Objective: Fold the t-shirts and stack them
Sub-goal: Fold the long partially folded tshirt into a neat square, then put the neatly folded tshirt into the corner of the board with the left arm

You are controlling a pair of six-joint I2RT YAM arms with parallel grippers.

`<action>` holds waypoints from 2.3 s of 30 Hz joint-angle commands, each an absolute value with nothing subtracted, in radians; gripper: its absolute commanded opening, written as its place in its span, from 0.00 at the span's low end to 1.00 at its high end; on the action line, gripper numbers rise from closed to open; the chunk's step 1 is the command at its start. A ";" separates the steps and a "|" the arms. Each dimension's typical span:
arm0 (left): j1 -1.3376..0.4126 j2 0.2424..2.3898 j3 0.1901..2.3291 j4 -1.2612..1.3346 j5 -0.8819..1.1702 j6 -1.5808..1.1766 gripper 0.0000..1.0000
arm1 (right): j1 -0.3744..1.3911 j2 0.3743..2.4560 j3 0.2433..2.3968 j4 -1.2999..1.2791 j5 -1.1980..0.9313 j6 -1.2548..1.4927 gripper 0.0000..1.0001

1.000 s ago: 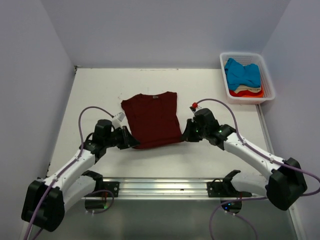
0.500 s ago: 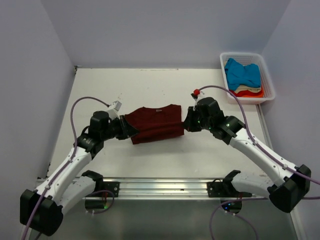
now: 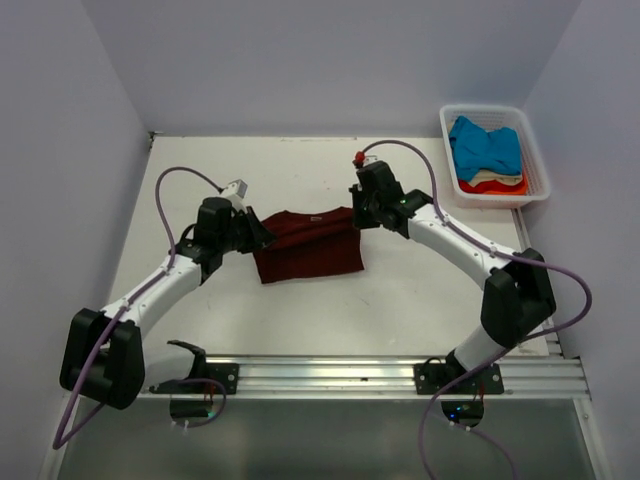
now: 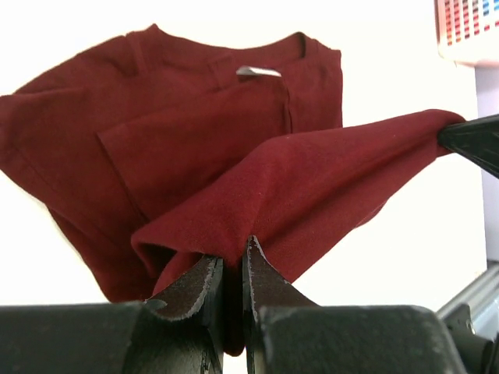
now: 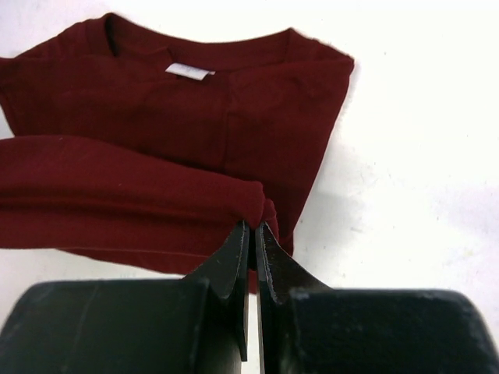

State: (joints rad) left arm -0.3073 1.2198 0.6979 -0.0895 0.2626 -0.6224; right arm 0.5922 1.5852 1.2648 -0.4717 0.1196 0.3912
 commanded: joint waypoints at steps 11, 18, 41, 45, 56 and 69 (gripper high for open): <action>-0.244 1.451 0.799 0.129 0.156 -0.592 0.00 | 0.509 1.992 1.701 -0.426 0.103 0.339 0.00; -0.131 1.712 1.007 0.276 0.091 -0.626 0.75 | 0.460 2.412 2.292 -0.515 0.083 0.392 0.57; -0.089 1.506 0.764 0.360 0.443 -0.641 1.00 | 0.417 1.969 1.561 -0.034 -0.309 0.422 0.17; -0.086 1.539 0.669 0.492 0.554 -0.702 1.00 | 0.391 2.142 1.722 -0.006 -0.624 0.666 0.00; -0.083 1.525 0.595 0.398 0.473 -0.704 1.00 | 0.390 2.390 1.861 -0.046 -0.675 0.796 0.00; -0.081 1.630 0.702 0.092 0.226 -0.627 1.00 | 0.393 2.370 1.735 -0.178 -0.545 0.640 0.00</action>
